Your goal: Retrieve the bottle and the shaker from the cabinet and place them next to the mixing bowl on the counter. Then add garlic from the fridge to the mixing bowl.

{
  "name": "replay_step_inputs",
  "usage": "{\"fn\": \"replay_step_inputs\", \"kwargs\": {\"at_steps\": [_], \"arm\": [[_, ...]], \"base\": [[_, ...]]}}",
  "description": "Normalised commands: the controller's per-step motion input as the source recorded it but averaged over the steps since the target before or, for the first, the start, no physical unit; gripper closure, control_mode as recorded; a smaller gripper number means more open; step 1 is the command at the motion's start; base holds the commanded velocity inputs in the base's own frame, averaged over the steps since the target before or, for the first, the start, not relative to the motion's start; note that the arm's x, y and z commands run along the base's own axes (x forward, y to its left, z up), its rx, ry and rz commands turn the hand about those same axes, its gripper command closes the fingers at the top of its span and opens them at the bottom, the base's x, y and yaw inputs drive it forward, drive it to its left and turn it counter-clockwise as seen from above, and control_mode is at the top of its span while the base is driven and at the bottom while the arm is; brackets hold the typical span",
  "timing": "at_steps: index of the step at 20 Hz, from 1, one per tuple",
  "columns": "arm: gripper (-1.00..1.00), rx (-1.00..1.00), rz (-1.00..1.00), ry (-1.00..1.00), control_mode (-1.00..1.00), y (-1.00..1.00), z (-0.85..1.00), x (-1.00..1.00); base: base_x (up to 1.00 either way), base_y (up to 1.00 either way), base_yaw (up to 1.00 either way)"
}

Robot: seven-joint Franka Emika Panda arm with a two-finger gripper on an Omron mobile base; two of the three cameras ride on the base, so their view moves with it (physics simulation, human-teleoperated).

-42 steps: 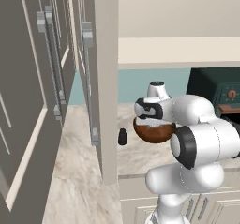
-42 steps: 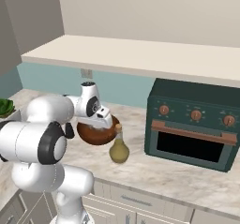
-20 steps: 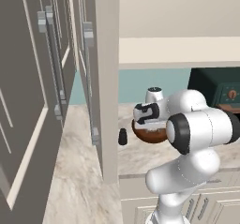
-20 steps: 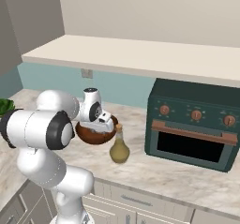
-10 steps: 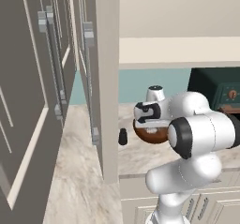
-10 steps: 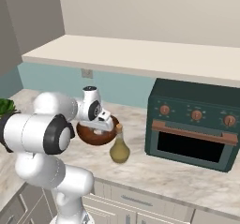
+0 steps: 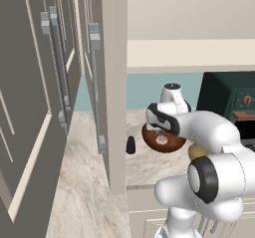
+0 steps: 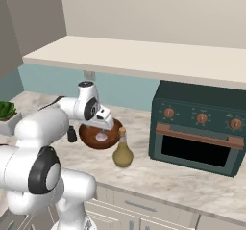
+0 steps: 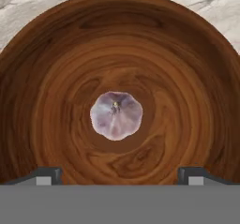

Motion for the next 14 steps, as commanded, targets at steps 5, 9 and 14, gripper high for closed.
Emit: {"fn": "replay_step_inputs", "kwargs": {"at_steps": [5,9,14], "arm": [[-1.00,0.01,0.00,-0.13,-1.00,0.00,0.73,-0.53],[-1.00,0.00,0.00,-0.10,-1.00,0.00,0.82,-0.66],[-1.00,0.00,0.00,-0.08,-1.00,0.00,0.78,-0.78]], "base": [[0.00,0.00,0.00],[0.00,0.00,0.00],[0.00,0.00,0.00]]}}
